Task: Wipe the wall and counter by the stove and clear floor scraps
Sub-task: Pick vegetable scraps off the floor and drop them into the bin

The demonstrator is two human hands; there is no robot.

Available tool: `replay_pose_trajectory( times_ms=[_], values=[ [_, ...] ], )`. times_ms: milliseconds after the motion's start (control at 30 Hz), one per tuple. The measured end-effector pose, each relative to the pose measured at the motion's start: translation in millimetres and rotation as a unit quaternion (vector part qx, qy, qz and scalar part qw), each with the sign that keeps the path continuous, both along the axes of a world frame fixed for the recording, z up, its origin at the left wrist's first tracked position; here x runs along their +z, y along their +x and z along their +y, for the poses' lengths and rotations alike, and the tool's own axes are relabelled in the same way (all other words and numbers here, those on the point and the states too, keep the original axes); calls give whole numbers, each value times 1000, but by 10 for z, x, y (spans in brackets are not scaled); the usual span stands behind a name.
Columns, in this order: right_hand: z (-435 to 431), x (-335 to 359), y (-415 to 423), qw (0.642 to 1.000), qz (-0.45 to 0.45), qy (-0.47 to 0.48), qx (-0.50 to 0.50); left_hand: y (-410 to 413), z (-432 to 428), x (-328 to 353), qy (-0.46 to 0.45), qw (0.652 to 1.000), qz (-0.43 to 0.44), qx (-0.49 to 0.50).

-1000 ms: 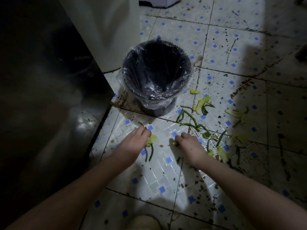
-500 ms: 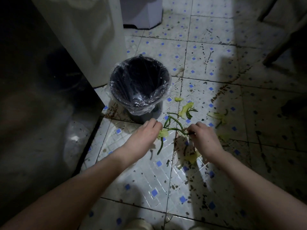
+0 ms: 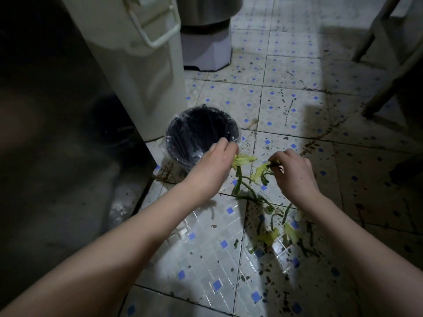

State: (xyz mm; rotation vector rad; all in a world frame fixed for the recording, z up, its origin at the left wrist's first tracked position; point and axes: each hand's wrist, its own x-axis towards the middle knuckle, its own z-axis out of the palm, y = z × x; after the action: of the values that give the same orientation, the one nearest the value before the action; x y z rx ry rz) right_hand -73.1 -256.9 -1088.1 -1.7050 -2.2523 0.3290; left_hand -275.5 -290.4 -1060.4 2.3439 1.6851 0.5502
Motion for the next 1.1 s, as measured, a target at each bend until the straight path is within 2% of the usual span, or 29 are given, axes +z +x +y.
replay_pose_trajectory(
  times_ms=[333,567,733,900,1100],
  values=[
    [350,248,-596,998,8,12,68,-550,426,213,27,993,23,116],
    [600,373,-1028,997,19,8,80,-759,659,-4,-16,983,50,177],
    [610,214,-1233,996,24,-19,81,-825,518,-201,-59,981,74,173],
    [565,114,-1305,994,15,-53,96,-888,426,-134,-48,982,25,181],
    [521,124,-1126,995,-9,-49,92,-812,349,-115,-53,982,32,178]
  ],
)
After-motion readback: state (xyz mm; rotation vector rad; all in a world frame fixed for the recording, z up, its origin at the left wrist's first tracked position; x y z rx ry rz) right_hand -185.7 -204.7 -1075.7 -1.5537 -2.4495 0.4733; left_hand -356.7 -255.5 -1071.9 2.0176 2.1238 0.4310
